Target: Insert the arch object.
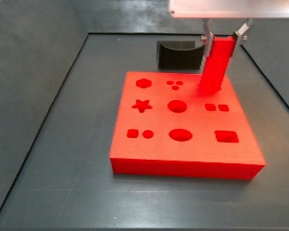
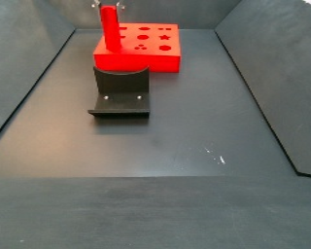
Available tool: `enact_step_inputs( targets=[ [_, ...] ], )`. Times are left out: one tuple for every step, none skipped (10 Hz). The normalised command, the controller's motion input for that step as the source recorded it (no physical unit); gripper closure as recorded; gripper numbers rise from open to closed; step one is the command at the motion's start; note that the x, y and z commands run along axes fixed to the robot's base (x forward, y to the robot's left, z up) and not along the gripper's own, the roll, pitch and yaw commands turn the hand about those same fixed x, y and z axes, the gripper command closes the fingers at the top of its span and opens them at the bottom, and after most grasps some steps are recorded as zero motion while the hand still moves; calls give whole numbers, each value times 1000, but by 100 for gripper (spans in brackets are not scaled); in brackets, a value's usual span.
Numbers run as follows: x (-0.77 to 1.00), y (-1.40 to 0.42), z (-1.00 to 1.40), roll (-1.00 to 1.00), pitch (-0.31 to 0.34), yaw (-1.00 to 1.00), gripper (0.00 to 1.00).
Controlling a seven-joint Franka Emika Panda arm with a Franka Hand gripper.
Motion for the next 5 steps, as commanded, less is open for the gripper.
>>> enact_step_inputs(
  targets=[
    [-151,51,-437,273,0,-23,100],
    [-383,43,-234,134,7,-146,100],
    [-354,14,-129,27,0,-186,100],
    [-14,0,0,0,0,-20,100],
    [0,0,0,0,0,0,100]
  ],
)
